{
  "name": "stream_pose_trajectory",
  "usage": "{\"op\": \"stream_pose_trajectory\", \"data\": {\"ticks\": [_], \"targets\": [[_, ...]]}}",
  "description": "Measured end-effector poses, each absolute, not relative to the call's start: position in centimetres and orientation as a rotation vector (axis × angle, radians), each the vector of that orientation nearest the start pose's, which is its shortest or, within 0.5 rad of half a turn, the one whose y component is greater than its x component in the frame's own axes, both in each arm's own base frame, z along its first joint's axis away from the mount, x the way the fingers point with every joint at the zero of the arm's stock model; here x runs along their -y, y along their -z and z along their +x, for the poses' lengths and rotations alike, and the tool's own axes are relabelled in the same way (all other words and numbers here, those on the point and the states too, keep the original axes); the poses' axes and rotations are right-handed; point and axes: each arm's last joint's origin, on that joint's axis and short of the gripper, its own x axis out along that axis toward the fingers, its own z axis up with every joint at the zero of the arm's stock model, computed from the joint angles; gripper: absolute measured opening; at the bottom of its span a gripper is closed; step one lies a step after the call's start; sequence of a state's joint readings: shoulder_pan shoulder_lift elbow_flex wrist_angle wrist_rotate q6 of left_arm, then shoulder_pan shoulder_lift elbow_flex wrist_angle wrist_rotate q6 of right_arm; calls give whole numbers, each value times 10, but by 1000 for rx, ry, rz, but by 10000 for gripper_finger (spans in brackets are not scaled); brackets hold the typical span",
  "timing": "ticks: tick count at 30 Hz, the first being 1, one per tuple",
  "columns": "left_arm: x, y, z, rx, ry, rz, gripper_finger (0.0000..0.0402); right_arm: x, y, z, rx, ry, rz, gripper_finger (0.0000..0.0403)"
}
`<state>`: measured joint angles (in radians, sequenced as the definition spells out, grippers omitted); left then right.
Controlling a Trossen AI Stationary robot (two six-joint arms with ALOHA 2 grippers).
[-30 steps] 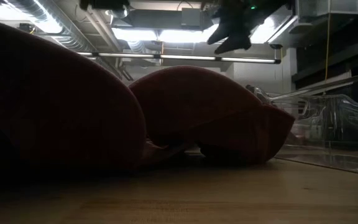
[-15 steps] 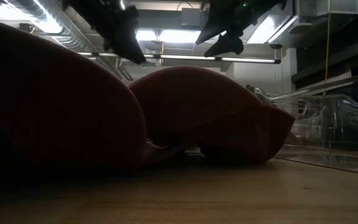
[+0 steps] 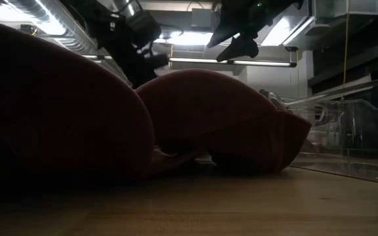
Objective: Pick & Place hat
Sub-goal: Put the right gray cap into the top transparent bin
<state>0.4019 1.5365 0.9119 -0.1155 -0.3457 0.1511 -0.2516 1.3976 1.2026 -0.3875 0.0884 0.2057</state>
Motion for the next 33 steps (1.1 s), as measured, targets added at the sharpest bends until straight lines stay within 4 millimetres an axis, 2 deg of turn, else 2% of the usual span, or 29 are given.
{"op": "stream_pose_trajectory", "data": {"ticks": [12,19,22,27,30,33], "targets": [[-151,-176,292,-907,-665,142,169,80,-316,300,-576,397,241,319],[-161,-163,292,-956,-747,185,163,80,-314,300,-594,398,242,320],[-164,-163,291,-956,-735,200,129,80,-312,299,-615,400,247,319],[-166,-165,291,-935,-711,182,22,80,-312,298,-620,403,255,320],[-166,-168,290,-919,-718,180,7,80,-312,298,-613,415,290,319],[-161,-183,291,-868,-716,239,6,80,-312,298,-605,427,327,319]]}}
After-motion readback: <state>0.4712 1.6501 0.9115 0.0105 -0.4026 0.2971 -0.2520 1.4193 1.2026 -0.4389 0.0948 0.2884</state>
